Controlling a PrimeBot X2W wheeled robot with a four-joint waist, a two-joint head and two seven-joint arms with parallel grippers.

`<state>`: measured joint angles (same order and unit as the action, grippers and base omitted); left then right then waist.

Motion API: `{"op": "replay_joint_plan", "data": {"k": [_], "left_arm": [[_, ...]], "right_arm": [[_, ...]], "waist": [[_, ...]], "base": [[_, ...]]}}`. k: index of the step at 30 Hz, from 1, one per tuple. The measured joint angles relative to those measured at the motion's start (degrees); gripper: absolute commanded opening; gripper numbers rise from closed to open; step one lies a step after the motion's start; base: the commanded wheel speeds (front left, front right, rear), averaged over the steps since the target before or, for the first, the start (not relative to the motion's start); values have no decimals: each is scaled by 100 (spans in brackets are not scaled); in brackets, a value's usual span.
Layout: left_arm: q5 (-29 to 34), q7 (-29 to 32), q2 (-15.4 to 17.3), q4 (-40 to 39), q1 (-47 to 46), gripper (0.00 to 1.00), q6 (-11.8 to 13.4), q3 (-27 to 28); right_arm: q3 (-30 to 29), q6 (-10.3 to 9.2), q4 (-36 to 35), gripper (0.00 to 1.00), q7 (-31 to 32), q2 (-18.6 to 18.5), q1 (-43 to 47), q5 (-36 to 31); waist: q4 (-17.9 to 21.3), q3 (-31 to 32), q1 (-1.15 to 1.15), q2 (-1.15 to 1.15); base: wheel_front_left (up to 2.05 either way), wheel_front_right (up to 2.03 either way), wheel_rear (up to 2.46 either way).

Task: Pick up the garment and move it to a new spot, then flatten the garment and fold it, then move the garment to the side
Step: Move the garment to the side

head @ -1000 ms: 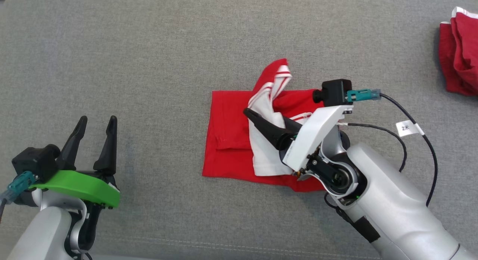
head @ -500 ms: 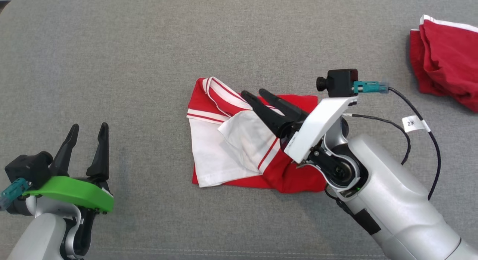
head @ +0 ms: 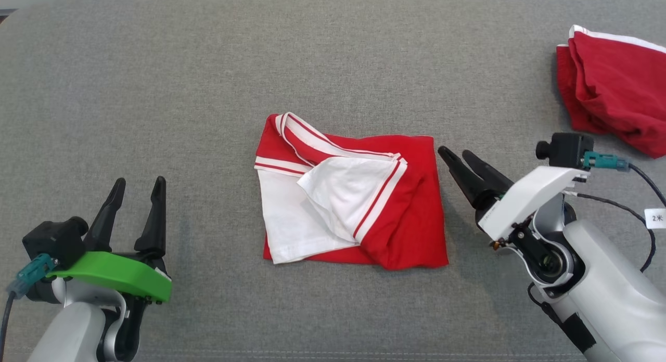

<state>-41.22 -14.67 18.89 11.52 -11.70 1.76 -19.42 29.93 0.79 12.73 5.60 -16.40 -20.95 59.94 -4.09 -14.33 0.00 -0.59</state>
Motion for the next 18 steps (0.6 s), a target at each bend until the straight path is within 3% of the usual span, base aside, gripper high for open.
{"op": "replay_joint_plan", "data": {"k": [11,18], "left_arm": [[27,0,-18,-47,-1,100,-53,-2],[69,0,-129,14,-3,100,-91,-11]], "right_arm": [[-158,-29,315,100,-42,-58,373,319],[29,109,445,100,255,-107,384,377]], "waist": [[-160,-137,0,0],[-289,-188,0,0]], "base": [[0,0,0],[0,0,0]]}}
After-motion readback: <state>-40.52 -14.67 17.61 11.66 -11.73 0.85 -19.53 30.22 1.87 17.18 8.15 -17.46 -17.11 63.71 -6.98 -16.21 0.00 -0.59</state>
